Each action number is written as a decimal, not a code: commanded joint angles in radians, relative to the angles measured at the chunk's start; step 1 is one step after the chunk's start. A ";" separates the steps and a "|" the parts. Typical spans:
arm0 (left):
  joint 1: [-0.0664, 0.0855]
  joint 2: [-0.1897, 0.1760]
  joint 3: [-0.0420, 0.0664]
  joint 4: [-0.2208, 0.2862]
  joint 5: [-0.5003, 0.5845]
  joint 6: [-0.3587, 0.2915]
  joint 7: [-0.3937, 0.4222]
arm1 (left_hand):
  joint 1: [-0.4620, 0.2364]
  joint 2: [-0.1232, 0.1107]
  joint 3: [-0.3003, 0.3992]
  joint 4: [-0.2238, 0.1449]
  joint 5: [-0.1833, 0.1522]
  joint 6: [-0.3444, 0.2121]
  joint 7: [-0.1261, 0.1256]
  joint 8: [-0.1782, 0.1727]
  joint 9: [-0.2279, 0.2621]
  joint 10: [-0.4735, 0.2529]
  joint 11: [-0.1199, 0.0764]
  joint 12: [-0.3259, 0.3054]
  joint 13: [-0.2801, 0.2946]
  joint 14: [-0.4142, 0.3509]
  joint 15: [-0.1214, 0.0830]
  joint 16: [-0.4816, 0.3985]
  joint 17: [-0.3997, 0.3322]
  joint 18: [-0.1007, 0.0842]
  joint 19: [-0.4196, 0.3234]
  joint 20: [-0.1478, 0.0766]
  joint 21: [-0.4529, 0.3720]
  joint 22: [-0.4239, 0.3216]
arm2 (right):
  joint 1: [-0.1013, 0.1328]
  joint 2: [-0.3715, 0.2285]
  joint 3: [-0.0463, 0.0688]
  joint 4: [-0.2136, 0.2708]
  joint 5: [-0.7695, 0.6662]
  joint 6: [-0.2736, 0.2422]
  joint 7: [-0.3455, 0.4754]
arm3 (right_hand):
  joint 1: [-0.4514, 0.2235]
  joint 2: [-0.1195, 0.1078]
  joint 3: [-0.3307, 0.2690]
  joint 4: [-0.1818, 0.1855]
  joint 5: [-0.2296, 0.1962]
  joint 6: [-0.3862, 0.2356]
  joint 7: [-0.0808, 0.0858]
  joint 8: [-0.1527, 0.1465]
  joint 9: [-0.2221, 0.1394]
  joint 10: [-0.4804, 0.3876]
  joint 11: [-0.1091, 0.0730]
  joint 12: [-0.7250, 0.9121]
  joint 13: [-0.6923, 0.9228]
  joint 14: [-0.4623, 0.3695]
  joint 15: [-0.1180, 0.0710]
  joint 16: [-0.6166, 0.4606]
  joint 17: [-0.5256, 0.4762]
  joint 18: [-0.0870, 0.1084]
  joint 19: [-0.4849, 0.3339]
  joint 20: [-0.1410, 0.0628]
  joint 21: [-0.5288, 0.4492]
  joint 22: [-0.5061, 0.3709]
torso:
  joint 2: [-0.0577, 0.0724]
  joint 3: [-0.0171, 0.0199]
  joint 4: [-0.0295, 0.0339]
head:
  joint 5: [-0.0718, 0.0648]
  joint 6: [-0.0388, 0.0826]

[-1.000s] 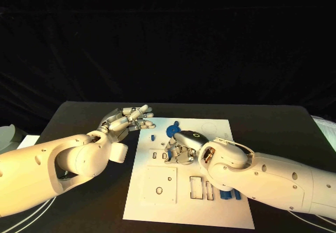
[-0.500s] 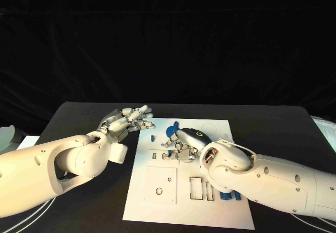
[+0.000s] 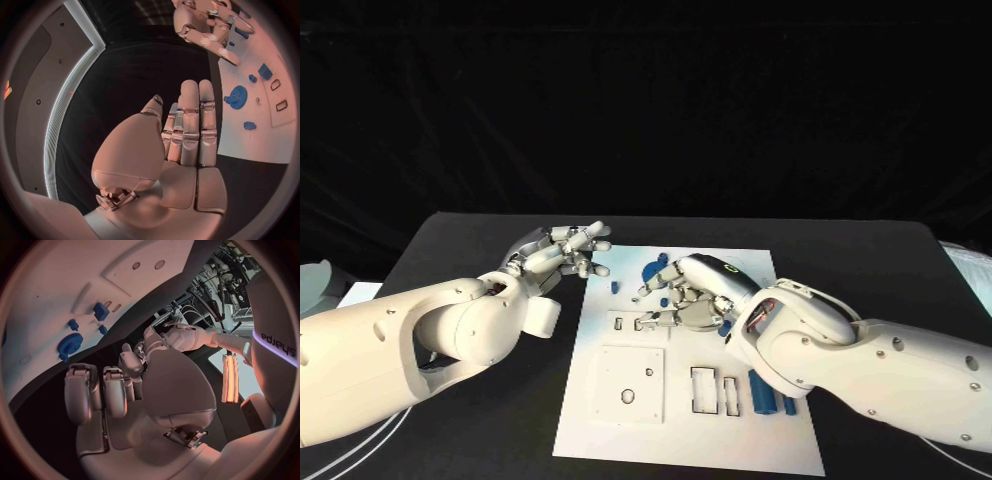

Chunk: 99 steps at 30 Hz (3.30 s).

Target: Assemble the parts on the task board

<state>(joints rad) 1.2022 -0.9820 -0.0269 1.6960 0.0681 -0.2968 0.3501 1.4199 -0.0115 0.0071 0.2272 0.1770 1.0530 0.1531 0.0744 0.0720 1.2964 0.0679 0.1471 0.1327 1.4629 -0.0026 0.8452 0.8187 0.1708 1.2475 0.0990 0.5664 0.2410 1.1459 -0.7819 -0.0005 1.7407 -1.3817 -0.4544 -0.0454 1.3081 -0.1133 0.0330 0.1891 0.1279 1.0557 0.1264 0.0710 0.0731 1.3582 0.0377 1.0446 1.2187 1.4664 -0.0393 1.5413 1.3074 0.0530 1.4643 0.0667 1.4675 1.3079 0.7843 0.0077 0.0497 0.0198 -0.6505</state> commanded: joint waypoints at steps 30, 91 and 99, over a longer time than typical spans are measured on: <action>0.127 0.227 -0.009 -0.168 -0.941 0.359 -1.029 | -0.237 0.072 -0.227 0.064 -0.124 -0.088 -0.121 0.579 0.466 0.057 -0.103 1.089 1.009 0.108 -0.090 0.726 0.752 -0.139 0.267 -0.081 0.928 1.173 | 0.105 -0.228 0.010 -0.039 0.383 -0.018 0.051 | 0.040 0.032 -0.031 0.003 0.082 -0.002 -0.001 0.002 0.001 -0.003 0.001 -0.002 -0.001 0.090 0.006 -0.011 0.206 -0.007 0.011 0.005 -0.006 0.051 | -0.045 0.0159 -0.0151 | 0.024 -0.013; 0.148 0.473 -0.038 -0.377 -1.028 0.612 -1.100 | -0.198 0.107 -0.249 0.055 -0.129 -0.135 -0.125 0.621 0.555 0.057 -0.107 1.100 1.027 0.108 -0.095 0.726 0.752 -0.143 0.273 -0.087 0.936 1.193 | 0.105 -0.197 0.010 -0.077 0.383 0.001 0.036 | 0.045 0.037 -0.046 0.007 0.111 0.002 -0.003 0.003 0.002 -0.002 0.000 -0.003 -0.003 0.089 0.005 -0.015 0.201 -0.006 0.009 0.004 -0.009 0.046 | -0.043 0.0155 -0.0119 | 0.039 -0.039; 0.147 0.473 -0.038 -0.364 -1.034 0.614 -1.099 | -0.192 0.108 -0.242 0.056 -0.129 -0.136 -0.125 0.622 0.558 0.057 -0.107 1.102 1.028 0.108 -0.095 0.726 0.752 -0.143 0.274 -0.087 0.938 1.196 | 0.104 -0.188 0.010 -0.086 0.383 0.003 0.036 | 0.045 0.037 -0.046 0.007 0.111 0.002 -0.003 0.003 0.002 -0.002 0.000 -0.003 -0.003 0.089 0.005 -0.015 0.201 -0.006 0.009 0.004 -0.009 0.046 | -0.042 0.0159 -0.0134 | 0.041 -0.041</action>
<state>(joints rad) 1.3495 -0.5112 -0.0651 1.3283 -0.9577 0.2977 -0.6972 1.2183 0.0972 -0.2410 0.2854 0.0532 0.9234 0.0283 0.6924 0.6289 1.3473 -0.0375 1.2463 1.1600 1.4656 -0.0912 1.5677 1.3073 0.0470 1.4666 0.0157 1.4977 1.3076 1.2506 -0.9713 0.0090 1.6552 -0.9962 -0.4655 -0.0086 1.3464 -0.0750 -0.0081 0.1944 0.2327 1.0559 0.1264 0.0710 0.0737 1.3580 0.0378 1.0405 1.2154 1.4664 -0.0394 1.5319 1.3073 0.0530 1.4644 0.0665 1.4639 1.3078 0.7424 0.0232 0.0368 0.0599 -0.6894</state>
